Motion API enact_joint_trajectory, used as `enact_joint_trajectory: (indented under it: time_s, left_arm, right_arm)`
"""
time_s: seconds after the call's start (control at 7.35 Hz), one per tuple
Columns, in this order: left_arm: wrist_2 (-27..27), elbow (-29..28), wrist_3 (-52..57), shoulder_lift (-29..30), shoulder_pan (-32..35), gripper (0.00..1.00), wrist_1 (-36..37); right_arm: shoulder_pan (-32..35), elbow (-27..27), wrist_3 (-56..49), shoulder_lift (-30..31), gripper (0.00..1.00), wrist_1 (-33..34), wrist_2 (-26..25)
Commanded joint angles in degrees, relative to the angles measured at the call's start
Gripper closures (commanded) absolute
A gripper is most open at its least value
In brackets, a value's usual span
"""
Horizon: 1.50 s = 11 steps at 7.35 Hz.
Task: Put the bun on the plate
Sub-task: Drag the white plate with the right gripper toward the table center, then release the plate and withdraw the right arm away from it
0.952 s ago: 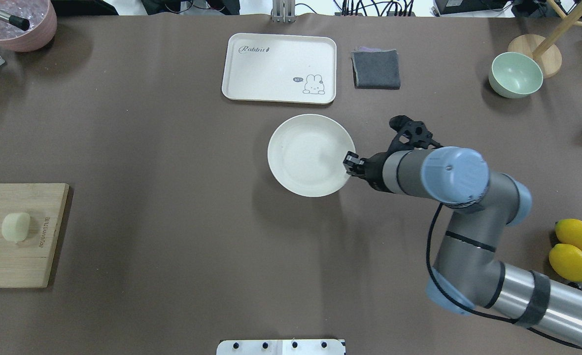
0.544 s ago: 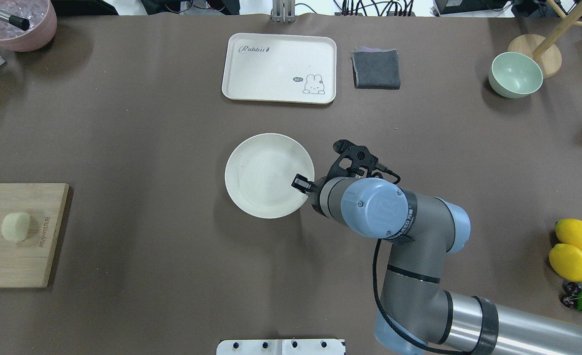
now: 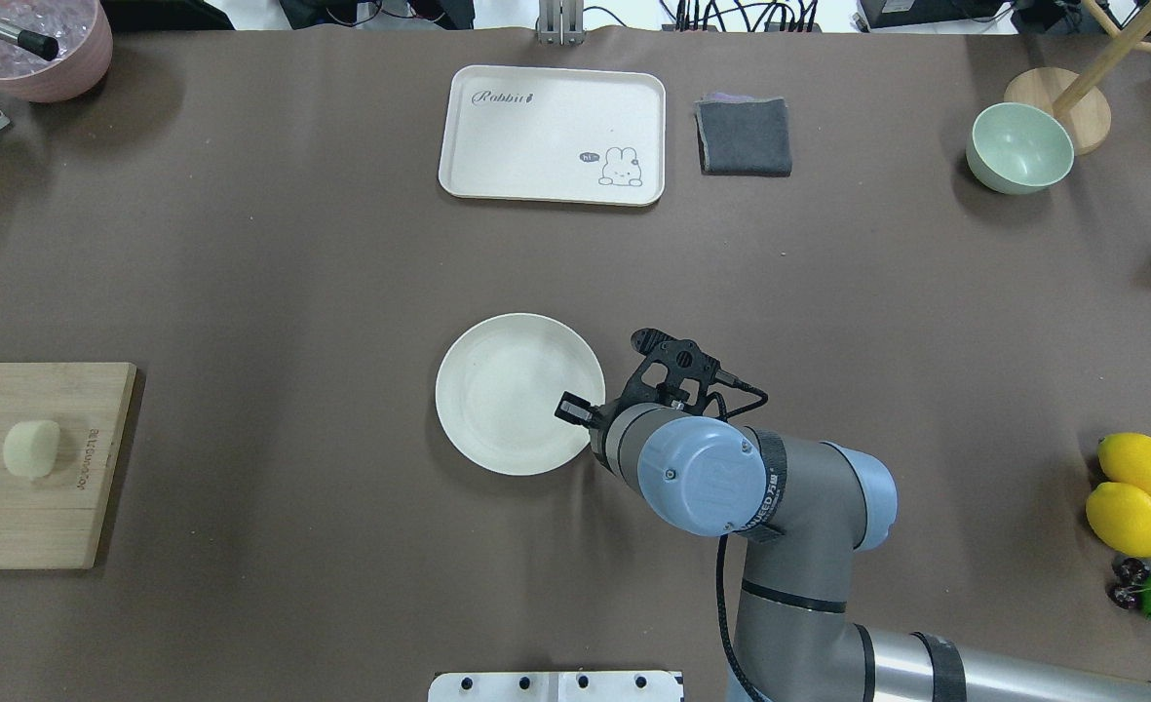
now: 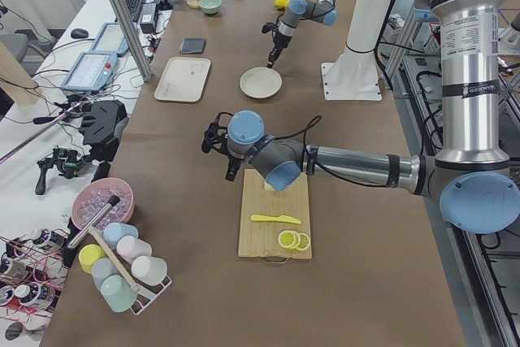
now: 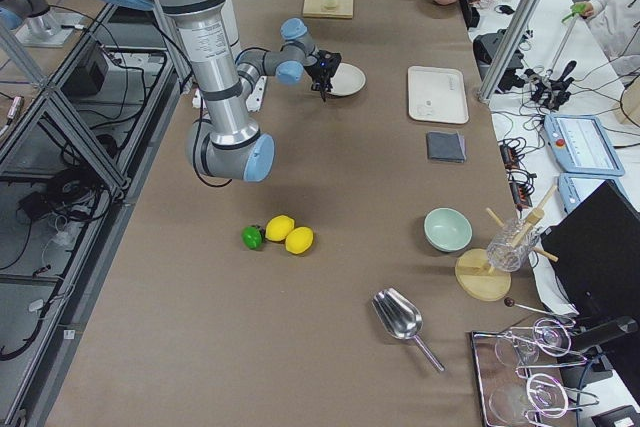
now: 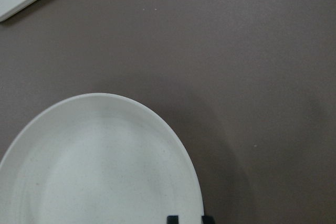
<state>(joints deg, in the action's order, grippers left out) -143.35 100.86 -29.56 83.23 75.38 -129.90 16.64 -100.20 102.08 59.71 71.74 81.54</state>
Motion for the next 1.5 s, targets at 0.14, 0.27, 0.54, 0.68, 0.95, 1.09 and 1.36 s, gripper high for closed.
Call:
enact_joint_trajectory:
  time_s: [0.14, 0.27, 0.54, 0.68, 0.95, 1.09, 1.36]
  left_arm:
    - [0.17, 0.03, -0.40, 0.09, -0.58, 0.02, 0.26]
    - [1.83, 0.47, -4.76, 0.52, -2.67, 0.02, 0.26]
    - [14.18, 2.75, -11.46, 0.26, -12.40, 0.02, 0.35]
    - [15.80, 2.50, -11.83, -0.08, -14.88, 0.03, 0.96]
    - [17.65, 2.58, -13.93, -2.45, -18.58, 0.03, 1.23]
    - [22.36, 2.67, -14.29, -4.29, -21.65, 0.03, 1.14]
    - [24.61, 2.50, -15.26, -8.24, -25.01, 0.03, -0.51]
  right_arm:
    - [3.55, -2.26, -4.85, -0.04, 0.00, 1.63, 2.55]
    - [7.75, -5.50, -8.27, 0.05, 0.00, 7.56, 8.66]
    - [16.98, -10.61, -16.18, 0.84, 0.00, 15.67, 18.78]
    - [22.85, -12.02, -21.44, 1.02, 0.00, 19.28, 24.66]
    - [33.93, -16.57, -37.14, 5.12, 0.00, 26.67, 35.57]
    - [38.25, -18.78, -44.36, 8.63, 0.00, 27.74, 39.01]
    - [45.38, -21.33, -55.01, 16.01, 0.00, 27.75, 43.69]
